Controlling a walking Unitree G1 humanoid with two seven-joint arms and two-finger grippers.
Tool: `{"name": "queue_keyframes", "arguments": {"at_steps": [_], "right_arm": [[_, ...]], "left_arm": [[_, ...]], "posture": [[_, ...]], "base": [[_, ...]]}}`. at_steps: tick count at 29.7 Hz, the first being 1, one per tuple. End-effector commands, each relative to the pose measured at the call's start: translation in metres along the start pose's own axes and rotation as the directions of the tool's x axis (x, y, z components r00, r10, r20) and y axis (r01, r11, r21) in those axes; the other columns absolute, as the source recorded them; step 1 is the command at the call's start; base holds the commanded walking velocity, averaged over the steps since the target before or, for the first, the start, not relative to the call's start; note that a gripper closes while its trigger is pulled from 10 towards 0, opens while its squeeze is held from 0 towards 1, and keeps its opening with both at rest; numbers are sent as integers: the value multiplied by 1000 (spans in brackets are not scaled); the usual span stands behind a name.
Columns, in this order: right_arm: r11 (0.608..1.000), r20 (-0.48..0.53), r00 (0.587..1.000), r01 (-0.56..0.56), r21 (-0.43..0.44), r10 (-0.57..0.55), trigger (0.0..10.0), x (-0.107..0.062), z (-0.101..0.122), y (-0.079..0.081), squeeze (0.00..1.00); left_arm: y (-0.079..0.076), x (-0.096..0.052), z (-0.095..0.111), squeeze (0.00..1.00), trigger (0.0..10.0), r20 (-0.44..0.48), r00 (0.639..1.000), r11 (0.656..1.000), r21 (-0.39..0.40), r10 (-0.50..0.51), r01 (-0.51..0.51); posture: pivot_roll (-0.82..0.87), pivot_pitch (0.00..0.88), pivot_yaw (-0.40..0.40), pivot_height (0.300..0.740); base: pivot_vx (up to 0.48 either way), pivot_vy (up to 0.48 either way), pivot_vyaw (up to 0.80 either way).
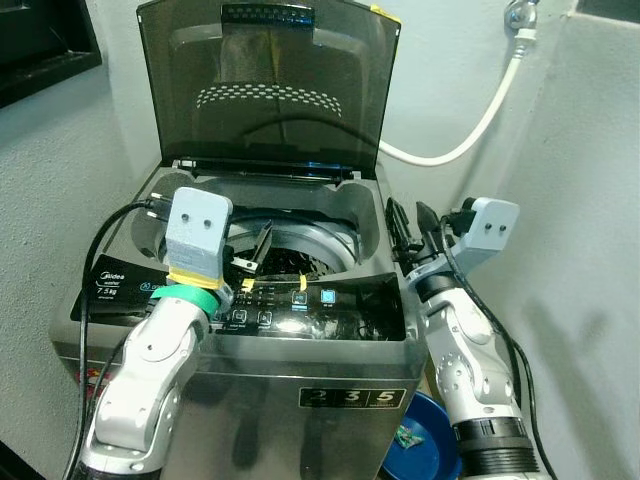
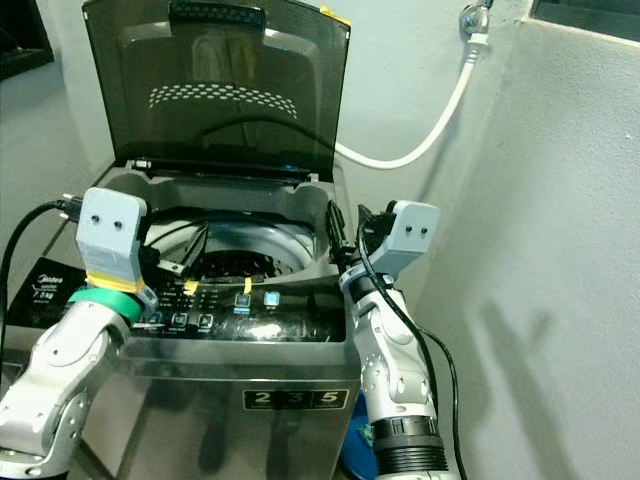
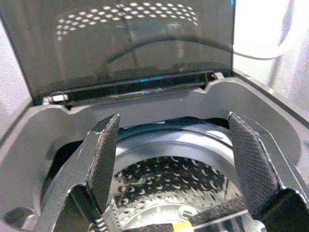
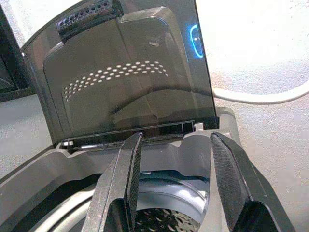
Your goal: Clothes washing
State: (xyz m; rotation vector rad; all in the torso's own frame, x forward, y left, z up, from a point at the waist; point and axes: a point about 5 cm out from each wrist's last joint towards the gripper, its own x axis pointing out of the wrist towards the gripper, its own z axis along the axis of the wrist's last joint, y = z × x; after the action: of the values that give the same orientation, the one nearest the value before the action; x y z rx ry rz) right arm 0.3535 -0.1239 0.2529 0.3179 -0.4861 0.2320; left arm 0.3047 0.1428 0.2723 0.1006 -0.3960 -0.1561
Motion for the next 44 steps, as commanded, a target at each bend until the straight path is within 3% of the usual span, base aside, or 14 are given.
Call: {"name": "queue_keyframes", "arguments": {"at_steps": [1, 22, 44], "right_arm": [[1000, -20, 999, 27, -10, -27, 10000, -4, -6, -5, 0], [999, -11, 999, 36, -31, -36, 10000, 2, -4, -7, 0], [998, -15, 999, 41, -49, -41, 10000, 2, -6, -9, 0]], "left_arm": [[4, 2, -1, 0, 10000, -3, 1000, 1000, 12, 29, -29], [7, 9, 7, 0, 10000, 47, 998, 999, 8, 36, -37], [5, 12, 5, 0, 10000, 43, 999, 1000, 11, 27, -27]], "posture": [[42, 0, -9, 740], [45, 0, -12, 740], [43, 0, -9, 740]], "base": [[0, 0, 0], [0, 0, 0], [0, 0, 0]]}}
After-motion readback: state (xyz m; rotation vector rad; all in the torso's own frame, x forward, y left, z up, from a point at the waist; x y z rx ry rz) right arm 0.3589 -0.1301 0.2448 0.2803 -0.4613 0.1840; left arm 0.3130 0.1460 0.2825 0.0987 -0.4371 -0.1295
